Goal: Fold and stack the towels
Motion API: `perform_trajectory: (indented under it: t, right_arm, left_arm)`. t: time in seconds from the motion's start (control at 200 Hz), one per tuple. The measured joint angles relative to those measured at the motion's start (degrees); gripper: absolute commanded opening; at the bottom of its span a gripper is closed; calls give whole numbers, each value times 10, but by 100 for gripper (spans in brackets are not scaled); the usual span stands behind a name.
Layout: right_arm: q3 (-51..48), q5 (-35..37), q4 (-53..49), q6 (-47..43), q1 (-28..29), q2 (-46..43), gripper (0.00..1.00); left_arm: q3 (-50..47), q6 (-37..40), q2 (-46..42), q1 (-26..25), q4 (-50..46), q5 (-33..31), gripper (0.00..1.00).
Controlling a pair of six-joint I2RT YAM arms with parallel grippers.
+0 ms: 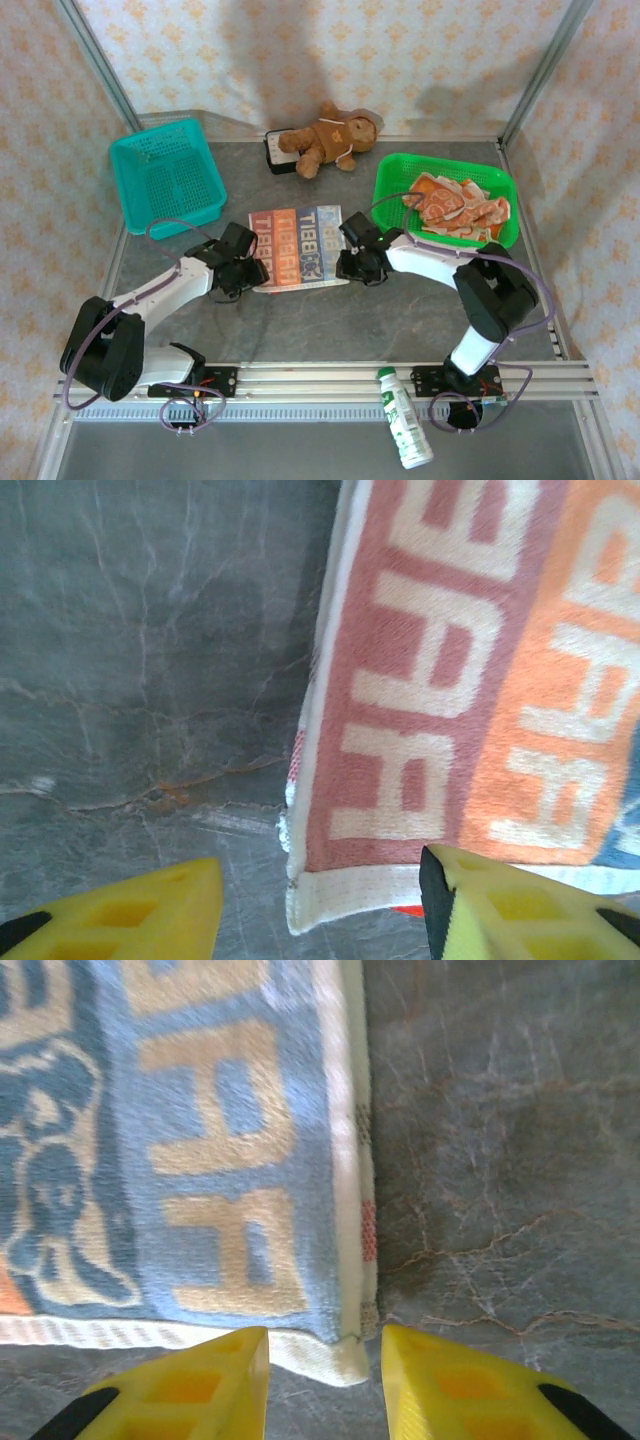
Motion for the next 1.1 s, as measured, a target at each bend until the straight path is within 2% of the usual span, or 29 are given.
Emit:
perform_trajectory:
  t: [0.205,0.39,0.555,0.731,0.886,1.101]
  right_arm:
    - [92,14,-23,-29,0,14,28]
    - [190,28,-24,-56,0,106,23]
    - [231,30,-25,-74,0,181,21]
    - [198,23,-10,-74,0,188,19]
    - [112,16,34,-57,10,137,19]
    - [10,16,48,-16,71,60,19]
  left_arm:
    - [99,39,35,0,-22,-29,32]
    - [160,71,134,0,-3,-32,15]
    - [178,85,225,0,14,-29,14]
    - [145,84,237,0,40,-18,14]
    - [77,61,184,-4,75,-10,13]
    - [-28,9,70,-49,74,-2,14]
